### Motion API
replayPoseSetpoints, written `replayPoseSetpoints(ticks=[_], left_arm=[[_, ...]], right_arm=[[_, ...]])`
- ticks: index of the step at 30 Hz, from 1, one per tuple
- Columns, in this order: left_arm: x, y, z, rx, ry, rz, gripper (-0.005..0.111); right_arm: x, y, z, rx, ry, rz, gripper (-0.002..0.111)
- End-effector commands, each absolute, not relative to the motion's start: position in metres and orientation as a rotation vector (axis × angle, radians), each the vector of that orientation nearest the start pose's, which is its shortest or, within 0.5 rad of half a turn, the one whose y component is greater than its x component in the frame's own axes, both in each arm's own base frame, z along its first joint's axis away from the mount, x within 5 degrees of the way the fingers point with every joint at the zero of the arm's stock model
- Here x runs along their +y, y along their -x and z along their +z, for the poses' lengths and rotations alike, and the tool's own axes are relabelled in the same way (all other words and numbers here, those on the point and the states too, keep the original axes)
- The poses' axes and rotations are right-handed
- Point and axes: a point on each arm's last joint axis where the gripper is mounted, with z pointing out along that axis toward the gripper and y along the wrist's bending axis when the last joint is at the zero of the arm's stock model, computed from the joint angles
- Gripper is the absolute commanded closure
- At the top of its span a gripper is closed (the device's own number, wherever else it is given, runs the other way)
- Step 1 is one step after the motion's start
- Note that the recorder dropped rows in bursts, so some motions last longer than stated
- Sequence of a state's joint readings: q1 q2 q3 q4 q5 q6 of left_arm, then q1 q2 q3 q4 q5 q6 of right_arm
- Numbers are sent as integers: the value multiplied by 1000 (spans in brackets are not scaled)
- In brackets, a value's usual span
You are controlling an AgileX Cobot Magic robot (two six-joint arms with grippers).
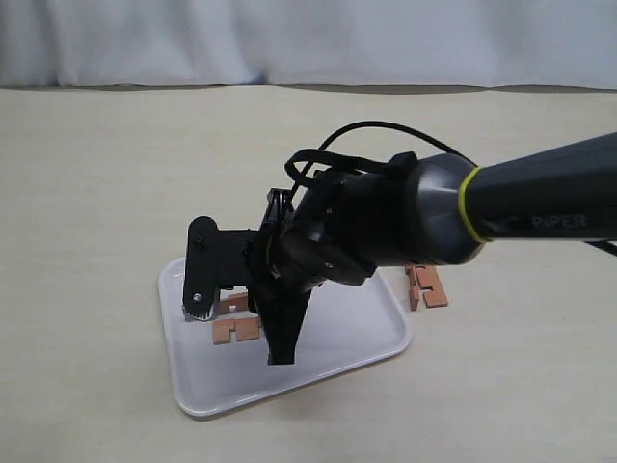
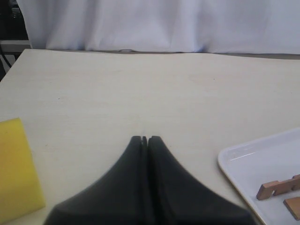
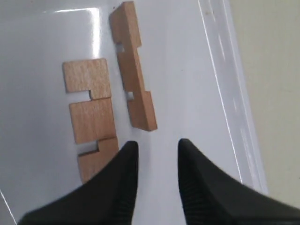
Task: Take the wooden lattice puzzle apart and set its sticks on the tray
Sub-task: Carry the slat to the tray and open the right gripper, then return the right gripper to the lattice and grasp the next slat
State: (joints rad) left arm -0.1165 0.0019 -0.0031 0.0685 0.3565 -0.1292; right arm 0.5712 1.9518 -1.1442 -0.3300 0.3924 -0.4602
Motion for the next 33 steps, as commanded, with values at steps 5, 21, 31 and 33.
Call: replayPoseSetpoints(ticks=[5,21,31,33], left_arm=[[-4,-53,182,1831,-28,-109,107],[-4,-53,182,1831,-28,-109,107],[-4,-53,182,1828,-29,-107,107],[-4,-53,182,1828,-29,-107,107]], right_arm=[[197,-327,178,2145,1445,-199,63],[65,-349,206,2697,217,-93,63],[48,-349,152,2875,0,-35,63],[48,-349,147,2889,-38,-35,63]])
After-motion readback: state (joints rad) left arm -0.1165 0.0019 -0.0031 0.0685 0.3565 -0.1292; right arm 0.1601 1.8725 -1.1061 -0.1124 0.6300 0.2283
